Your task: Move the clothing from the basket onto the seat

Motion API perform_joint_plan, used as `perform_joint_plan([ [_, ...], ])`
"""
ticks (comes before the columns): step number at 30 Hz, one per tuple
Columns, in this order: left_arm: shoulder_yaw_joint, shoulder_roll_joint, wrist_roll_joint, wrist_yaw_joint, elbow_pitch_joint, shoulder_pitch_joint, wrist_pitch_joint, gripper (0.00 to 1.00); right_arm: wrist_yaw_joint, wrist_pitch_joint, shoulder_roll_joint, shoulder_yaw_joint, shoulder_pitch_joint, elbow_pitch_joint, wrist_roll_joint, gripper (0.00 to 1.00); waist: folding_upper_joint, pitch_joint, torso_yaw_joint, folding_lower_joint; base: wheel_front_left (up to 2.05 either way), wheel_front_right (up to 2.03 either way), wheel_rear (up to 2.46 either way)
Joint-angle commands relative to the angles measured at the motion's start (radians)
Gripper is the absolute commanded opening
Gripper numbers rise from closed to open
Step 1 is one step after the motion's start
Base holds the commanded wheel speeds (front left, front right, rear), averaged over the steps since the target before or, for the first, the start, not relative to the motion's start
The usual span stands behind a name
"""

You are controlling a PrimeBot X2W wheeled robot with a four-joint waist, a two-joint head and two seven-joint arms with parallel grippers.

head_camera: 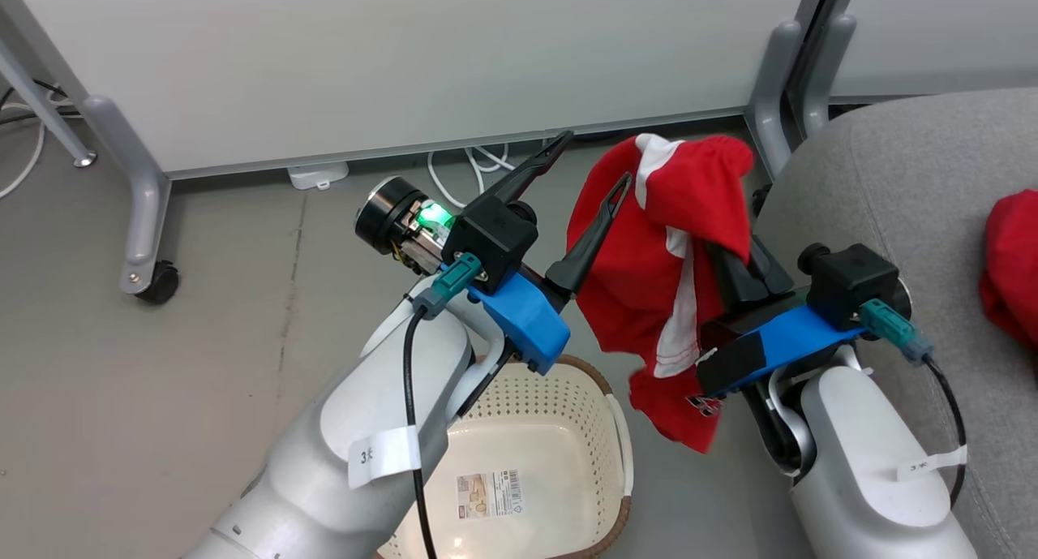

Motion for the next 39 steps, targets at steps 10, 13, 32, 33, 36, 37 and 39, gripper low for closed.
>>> perform_joint_plan([
  [10, -0.013, 0.011, 0.002, 0.000, 0.005, -0.008, -0.004, 1.00, 0.000, 0.000, 0.000, -0.088, -0.022, -0.028, -0.014, 0.00, 0.0000, 0.062, -0.091, -0.0001, 0.00, 0.00, 0.00],
  [13, -0.027, 0.011, 0.006, 0.000, 0.006, -0.016, -0.004, 1.00, 0.000, 0.000, 0.000, -0.114, -0.023, -0.039, -0.019, 0.00, 0.0000, 0.080, -0.119, -0.0001, 0.00, 0.00, 0.00],
  [32, -0.134, 0.022, -0.024, -0.001, 0.034, -0.038, -0.004, 1.00, 0.000, 0.000, 0.000, -0.315, 0.004, -0.099, -0.008, 0.00, 0.0000, 0.163, -0.302, -0.0001, 0.00, 0.00, 0.00],
  [33, -0.141, 0.023, -0.027, -0.001, 0.035, -0.038, -0.003, 1.00, 0.000, 0.000, 0.000, -0.323, 0.006, -0.101, -0.008, 0.00, 0.0000, 0.167, -0.311, -0.0001, 0.00, 0.00, 0.00],
  [36, -0.163, 0.022, -0.034, -0.001, 0.039, -0.039, -0.002, 1.00, 0.000, 0.000, 0.000, -0.346, 0.017, -0.106, -0.013, 0.00, 0.0000, 0.174, -0.333, -0.0001, 0.00, 0.00, 0.00],
  [37, -0.163, 0.022, -0.034, -0.001, 0.039, -0.039, -0.002, 1.00, 0.000, 0.000, 0.000, -0.346, 0.017, -0.106, -0.013, 0.00, 0.0000, 0.174, -0.333, -0.0001, 0.00, 0.00, 0.00],
  [39, -0.174, 0.022, -0.037, -0.001, 0.042, -0.038, -0.002, 1.00, 0.000, 0.000, 0.000, -0.359, 0.028, -0.111, -0.015, 0.00, 0.0000, 0.177, -0.346, -0.0001, 0.00, 0.00, 0.00],
])
